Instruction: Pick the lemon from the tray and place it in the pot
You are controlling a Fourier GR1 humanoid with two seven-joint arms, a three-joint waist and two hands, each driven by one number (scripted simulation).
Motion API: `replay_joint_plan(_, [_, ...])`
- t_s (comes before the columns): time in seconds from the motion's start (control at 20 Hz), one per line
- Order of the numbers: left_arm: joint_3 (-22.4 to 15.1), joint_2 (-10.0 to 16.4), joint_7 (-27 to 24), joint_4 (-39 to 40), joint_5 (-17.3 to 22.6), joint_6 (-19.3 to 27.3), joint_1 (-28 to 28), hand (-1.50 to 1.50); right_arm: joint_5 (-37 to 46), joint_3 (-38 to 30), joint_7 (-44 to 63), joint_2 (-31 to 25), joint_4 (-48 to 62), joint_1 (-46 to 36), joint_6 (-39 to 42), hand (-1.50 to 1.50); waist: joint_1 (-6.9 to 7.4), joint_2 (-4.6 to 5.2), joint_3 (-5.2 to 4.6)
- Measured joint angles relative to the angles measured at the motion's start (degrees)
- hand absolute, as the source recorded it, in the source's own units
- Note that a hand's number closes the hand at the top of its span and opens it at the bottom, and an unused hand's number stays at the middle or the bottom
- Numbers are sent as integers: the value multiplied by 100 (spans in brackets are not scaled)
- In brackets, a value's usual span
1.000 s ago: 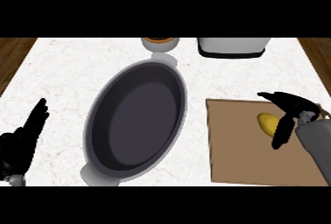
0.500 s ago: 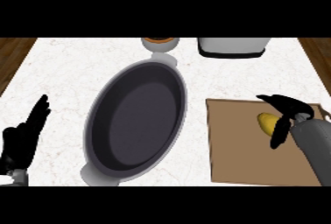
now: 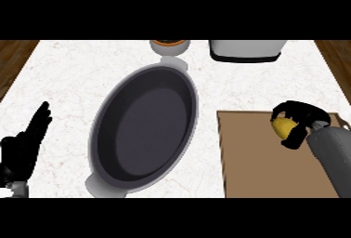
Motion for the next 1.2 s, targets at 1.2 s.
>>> replay_joint_plan(1.2, [-330,-141,236,-4,-214,-306,-343,0,833,3214,4330,2700,-2323,-1564,-2094,150,676,-131,2])
